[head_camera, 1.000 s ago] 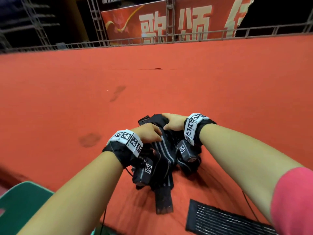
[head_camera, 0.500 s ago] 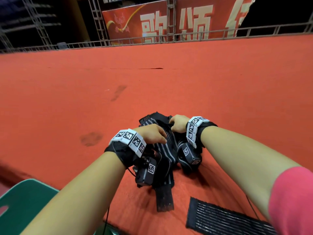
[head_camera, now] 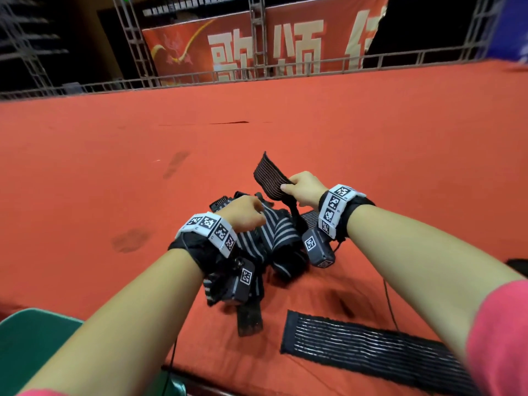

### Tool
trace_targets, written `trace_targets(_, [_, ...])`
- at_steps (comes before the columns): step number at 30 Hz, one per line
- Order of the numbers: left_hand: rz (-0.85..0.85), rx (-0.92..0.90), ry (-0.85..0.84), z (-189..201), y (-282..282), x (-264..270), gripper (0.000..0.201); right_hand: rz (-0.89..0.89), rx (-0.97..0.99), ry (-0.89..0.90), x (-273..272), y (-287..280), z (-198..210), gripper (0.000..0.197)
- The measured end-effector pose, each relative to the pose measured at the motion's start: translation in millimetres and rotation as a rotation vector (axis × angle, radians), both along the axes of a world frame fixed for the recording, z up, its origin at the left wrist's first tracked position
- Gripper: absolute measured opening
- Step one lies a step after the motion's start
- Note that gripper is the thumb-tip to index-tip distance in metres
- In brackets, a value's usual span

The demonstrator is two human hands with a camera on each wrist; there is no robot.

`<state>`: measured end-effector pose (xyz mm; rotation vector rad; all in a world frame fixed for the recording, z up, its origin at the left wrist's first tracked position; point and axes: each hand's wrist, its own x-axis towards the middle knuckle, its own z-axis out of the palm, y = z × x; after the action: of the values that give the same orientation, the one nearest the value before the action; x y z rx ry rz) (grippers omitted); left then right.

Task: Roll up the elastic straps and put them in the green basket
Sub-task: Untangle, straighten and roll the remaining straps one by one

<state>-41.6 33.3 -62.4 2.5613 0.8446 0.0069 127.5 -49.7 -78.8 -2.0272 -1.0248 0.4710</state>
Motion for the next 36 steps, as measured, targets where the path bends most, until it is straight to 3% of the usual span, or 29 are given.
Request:
trace_targets(4, [0.014, -0.014, -0.085, 1.6, -18.2, 10.5, 0.042, -0.022, 0.181, 0.258, 2.5, -28.1, 8.2, 0.015])
trace_targets(15, [-0.063, -0.189, -0.07, -52.2, -57.6, 57.4, 0.062, -0.141, 0.409, 0.623, 16.2, -73.1, -5.2, 0.024])
trace_targets(19, [0.016, -0.093, -0.074, -74.8, -62.3, 70.3, 0.049, -0.145, 0.393, 0.618, 21.6, -83.0, -11.0, 0.021])
trace_targets(23, [0.072, -0.065, -0.089, -81.8, -59.4, 72.6, 0.029, -0.345, 0.398, 0.479, 43.4, -91.0, -20.6, 0.011])
trace_targets(26, [0.134, -0.045, -0.076, -87.9, -51.7, 68.1, 0.031, -0.483, 0.442, 0.463, 63.6, -104.4, -23.6, 0.013])
trace_targets(31, [0.207, -0.016, -0.022, -92.6, -46.4, 63.6, 0.021, -0.557, 0.501, 0.478, 76.7, -120.2, -25.5, 0.015])
trace_targets(36, [0.263, 0.047, 0.048, -92.8, -44.7, 57.7, 0.021, -0.648, 0.513, 0.38, 83.5, -133.0, -18.8, 0.014])
